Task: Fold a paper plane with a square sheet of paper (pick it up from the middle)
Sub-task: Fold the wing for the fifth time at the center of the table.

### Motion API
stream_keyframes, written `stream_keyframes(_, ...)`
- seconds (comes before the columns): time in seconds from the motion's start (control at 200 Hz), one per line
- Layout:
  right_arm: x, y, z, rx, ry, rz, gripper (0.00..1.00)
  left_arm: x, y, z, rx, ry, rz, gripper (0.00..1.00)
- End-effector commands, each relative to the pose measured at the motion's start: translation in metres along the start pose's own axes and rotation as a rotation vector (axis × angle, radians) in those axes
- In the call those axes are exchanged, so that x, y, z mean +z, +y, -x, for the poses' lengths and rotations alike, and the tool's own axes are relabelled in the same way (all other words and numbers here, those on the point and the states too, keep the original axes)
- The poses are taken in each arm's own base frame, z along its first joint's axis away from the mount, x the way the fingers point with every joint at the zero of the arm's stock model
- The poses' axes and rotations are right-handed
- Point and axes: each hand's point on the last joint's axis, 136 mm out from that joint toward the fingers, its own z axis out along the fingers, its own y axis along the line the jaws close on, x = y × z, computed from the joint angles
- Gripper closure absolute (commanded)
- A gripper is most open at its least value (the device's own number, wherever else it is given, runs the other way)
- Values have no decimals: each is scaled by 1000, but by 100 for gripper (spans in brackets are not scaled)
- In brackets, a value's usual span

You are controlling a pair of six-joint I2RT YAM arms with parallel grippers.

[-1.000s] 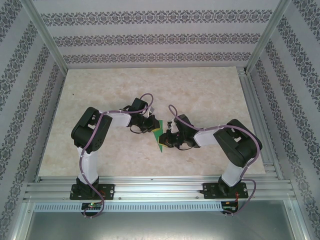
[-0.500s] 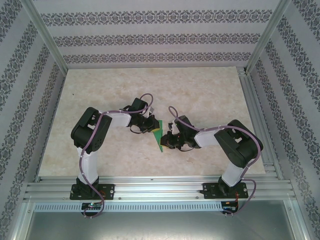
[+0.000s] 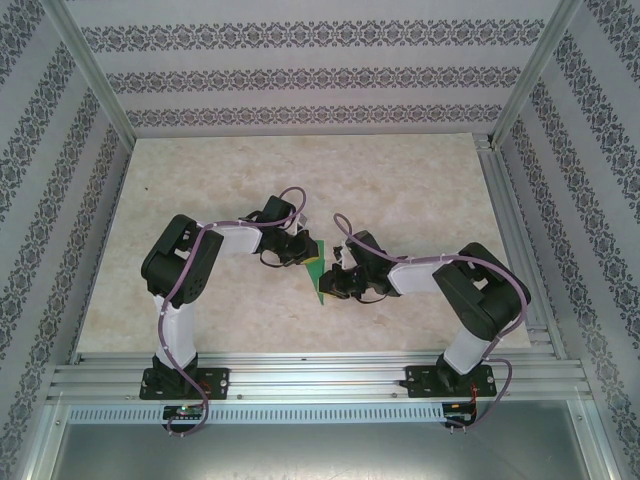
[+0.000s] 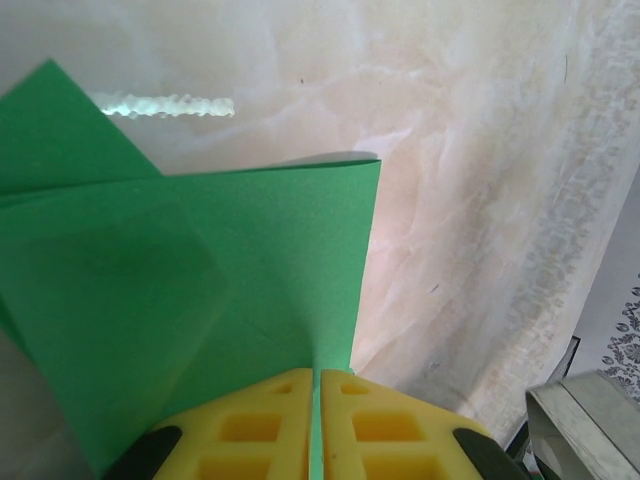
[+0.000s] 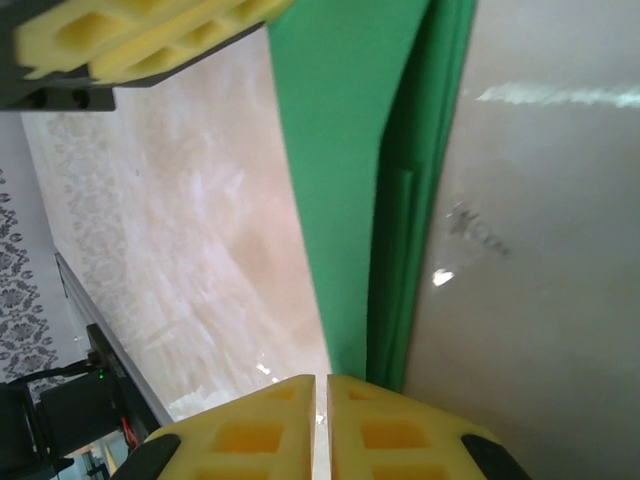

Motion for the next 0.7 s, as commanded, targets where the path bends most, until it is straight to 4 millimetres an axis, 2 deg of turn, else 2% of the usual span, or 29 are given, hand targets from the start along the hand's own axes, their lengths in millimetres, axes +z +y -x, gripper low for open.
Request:
stream_keyframes(0.0, -3, 8, -8, -16, 20, 8, 88, -2, 15, -3, -6, -15, 65, 87)
stream_keyframes(0.14, 1, -6, -11, 2, 30, -39, 88, -2, 16, -3, -11, -15, 65, 87)
stream_keyframes(0.475, 15, -20, -22, 42, 70, -48, 88, -1, 15, -3, -10, -14, 65, 87)
stream_keyframes(0.584, 12, -34, -25, 53, 73, -122, 88, -2, 16, -4, -10, -13, 68, 87)
stream_keyframes(0.694, 9, -38, -27, 38, 88, -190, 88, -1, 18, -5, -11, -10, 69, 87)
